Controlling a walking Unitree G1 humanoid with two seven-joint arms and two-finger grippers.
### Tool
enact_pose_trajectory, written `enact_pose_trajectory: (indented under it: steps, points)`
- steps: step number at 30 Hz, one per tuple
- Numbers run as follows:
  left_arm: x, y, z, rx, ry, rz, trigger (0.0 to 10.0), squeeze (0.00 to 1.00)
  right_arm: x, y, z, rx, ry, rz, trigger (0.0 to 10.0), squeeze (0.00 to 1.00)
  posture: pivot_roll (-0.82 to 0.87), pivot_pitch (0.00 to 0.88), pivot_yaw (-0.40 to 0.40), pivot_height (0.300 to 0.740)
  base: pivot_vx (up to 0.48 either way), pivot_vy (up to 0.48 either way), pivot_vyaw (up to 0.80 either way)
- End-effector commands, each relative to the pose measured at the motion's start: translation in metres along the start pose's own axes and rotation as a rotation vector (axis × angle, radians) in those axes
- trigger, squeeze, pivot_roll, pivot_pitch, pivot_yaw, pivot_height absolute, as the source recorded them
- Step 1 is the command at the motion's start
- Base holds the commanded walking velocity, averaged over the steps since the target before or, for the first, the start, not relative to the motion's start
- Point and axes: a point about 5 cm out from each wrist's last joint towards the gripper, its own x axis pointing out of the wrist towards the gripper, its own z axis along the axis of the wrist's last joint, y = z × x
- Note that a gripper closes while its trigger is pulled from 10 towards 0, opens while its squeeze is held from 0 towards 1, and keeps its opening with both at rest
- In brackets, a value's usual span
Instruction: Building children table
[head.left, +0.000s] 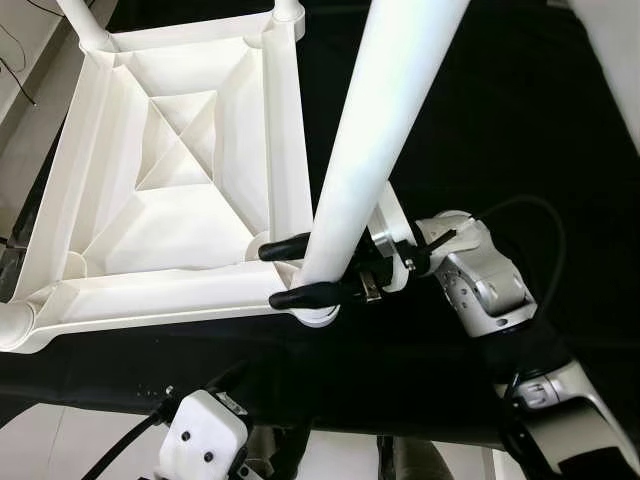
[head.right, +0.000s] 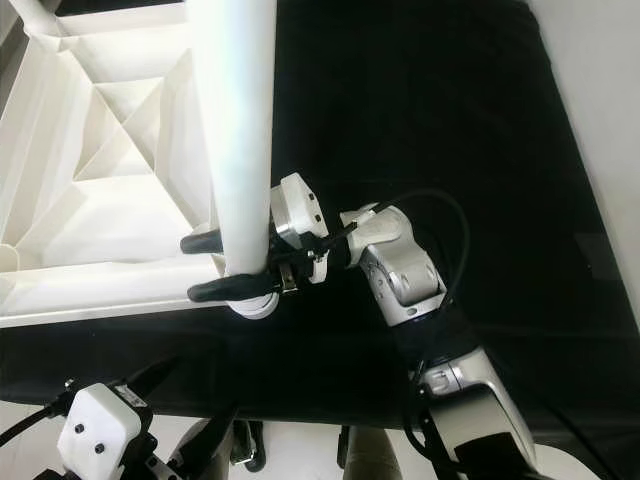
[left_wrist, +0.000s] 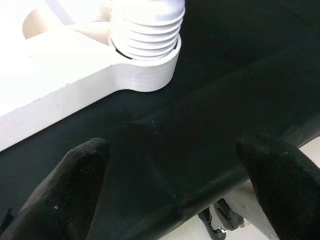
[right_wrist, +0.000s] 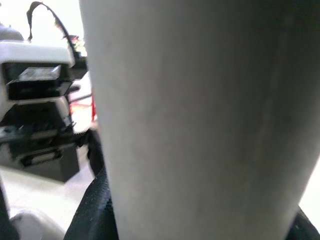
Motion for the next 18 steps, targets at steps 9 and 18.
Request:
enact_pose_trajectory:
  steps: [9,18]
  points:
    - [-0.005,-0.003,-0.001,-0.002,0.006,-0.011,10.0,0.0,-0.001,0.001,-0.003,0.005,0.087,0.119,10.0,0.0,0.14,0.434,0.053,0.74,0.0,0.0,0.0]
    - [-0.005,-0.005,-0.001,-0.003,-0.007,-0.008,10.0,0.0,0.004,-0.006,0.005,0.053,0.085,0.201,10.0,0.0,0.12,0.434,0.034,0.74,0.0,0.0,0.0]
